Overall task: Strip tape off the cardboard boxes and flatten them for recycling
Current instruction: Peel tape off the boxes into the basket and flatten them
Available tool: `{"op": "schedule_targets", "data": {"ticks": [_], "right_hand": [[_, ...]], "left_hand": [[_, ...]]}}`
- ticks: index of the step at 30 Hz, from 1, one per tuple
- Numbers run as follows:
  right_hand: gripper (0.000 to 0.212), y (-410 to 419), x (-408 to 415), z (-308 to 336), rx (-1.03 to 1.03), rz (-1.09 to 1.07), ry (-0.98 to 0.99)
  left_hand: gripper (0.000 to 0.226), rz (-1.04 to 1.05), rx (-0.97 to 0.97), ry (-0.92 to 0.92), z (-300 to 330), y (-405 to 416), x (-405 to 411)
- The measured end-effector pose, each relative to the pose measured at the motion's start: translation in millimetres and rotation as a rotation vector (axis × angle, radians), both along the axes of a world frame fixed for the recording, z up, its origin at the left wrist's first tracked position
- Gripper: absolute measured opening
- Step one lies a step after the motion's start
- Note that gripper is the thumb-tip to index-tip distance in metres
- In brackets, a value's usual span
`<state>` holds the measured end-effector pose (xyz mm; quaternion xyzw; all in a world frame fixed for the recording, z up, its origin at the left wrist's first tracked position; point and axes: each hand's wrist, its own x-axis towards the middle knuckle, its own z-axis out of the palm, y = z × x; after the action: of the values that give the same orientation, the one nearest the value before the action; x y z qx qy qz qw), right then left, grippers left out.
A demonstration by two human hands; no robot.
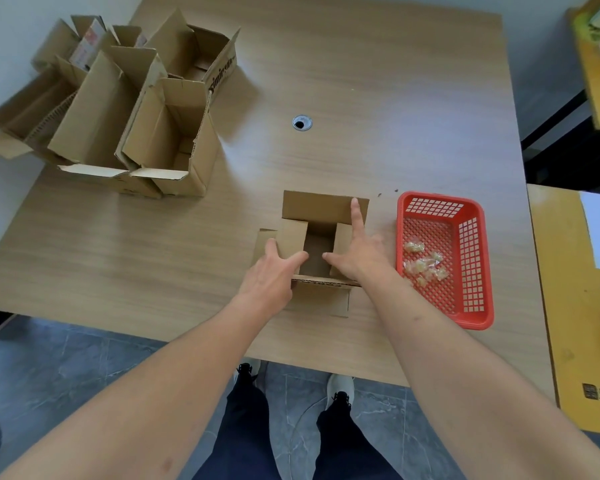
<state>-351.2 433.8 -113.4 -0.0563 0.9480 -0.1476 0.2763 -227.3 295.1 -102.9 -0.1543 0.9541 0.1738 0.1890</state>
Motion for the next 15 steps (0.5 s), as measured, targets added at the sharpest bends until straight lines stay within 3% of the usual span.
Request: {"op": "schedule_targets", "data": {"ticks": [7, 11, 15], "right_hand": [[0.082, 2.2, -11.0, 10.7, -0.154, -0.231, 0.05], [0.052, 3.6, -19.2, 17.5, -0.193, -0.269, 0.152], [0.031, 3.6, -24.4, 20.2, -0.45, -0.171, 0.261]], "left_hand": [[0.037, -0.026, 0.026, 0.32, -8.7, -21.8, 15.1], [0.045, 0.158, 0.129, 0.486, -12.3, -35.7, 16.3], [0.042, 0.388, 0.305, 0.545, -7.9, -55.1, 11.7]]}}
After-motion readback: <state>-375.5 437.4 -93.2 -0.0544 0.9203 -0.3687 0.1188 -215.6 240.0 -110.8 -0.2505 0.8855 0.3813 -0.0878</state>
